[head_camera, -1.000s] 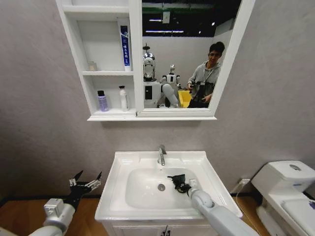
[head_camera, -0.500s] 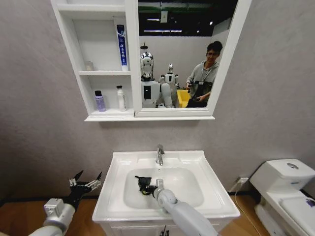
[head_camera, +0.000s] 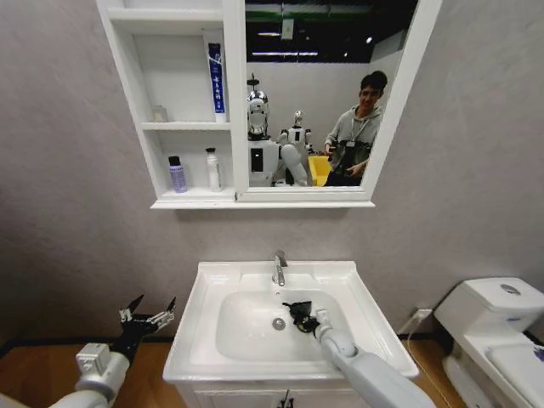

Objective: Move facial cleanser and shampoo from washbasin to cabinet, then wipe washbasin with towel.

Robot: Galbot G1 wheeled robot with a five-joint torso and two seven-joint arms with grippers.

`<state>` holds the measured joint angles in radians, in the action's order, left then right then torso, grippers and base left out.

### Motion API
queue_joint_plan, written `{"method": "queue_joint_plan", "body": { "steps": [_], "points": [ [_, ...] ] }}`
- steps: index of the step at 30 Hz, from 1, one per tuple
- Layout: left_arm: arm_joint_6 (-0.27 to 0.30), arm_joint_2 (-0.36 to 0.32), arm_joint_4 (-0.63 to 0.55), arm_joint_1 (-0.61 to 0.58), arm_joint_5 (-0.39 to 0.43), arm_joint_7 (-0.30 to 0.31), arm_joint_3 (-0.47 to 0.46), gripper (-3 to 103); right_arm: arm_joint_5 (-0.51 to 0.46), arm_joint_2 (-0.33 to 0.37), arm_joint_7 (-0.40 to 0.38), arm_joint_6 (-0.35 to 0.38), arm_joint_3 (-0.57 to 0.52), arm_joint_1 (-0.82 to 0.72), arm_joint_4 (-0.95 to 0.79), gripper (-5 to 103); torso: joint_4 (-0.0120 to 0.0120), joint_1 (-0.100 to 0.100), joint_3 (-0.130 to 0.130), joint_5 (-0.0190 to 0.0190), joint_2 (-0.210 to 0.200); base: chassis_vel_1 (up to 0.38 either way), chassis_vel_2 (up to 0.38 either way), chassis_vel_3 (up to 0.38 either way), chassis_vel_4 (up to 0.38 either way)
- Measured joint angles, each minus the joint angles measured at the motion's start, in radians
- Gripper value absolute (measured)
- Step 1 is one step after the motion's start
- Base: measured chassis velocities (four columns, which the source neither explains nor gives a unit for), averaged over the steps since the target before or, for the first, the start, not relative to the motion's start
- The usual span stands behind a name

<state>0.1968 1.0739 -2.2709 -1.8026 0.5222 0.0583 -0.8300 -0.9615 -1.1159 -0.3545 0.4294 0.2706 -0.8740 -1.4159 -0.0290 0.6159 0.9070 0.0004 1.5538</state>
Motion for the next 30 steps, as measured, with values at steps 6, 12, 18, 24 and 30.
{"method": "queue_joint_plan", "body": {
  "steps": [6, 12, 18, 24, 30],
  "points": [
    [0.000, 0.000, 0.000, 0.000, 0.000, 0.000, 0.000, 100, -0.060, -0.137, -0.064, 0.000, -0.013, -0.024, 0.000, 2, 0.0009, 0.000, 0.000, 0.0002, 0.000, 0.000, 0.000, 0.000, 0.000],
    [0.000, 0.000, 0.000, 0.000, 0.000, 0.001, 0.000, 100, 0.226, -0.037, -0.084, 0.001, -0.078, -0.058, 0.011, 2, 0.0006, 0.000, 0.000, -0.0002, 0.000, 0.000, 0.000, 0.000, 0.000],
    [0.000, 0.000, 0.000, 0.000, 0.000, 0.001, 0.000, 100, 0.128, 0.164, -0.083, -0.007, -0.182, -0.143, -0.150, 2, -0.0007, 0.000, 0.000, 0.0000, 0.000, 0.000, 0.000, 0.000, 0.000],
    [0.000, 0.000, 0.000, 0.000, 0.000, 0.001, 0.000, 100, 0.120, 0.189, -0.084, -0.046, -0.300, -0.199, -0.343, 2, 0.0006, 0.000, 0.000, -0.0004, 0.000, 0.000, 0.000, 0.000, 0.000],
    [0.000, 0.000, 0.000, 0.000, 0.000, 0.001, 0.000, 100, 0.143, 0.249, -0.041, -0.083, -0.456, -0.278, -0.423, 2, 0.0000, 0.000, 0.000, -0.0002, 0.000, 0.000, 0.000, 0.000, 0.000]
  ]
}}
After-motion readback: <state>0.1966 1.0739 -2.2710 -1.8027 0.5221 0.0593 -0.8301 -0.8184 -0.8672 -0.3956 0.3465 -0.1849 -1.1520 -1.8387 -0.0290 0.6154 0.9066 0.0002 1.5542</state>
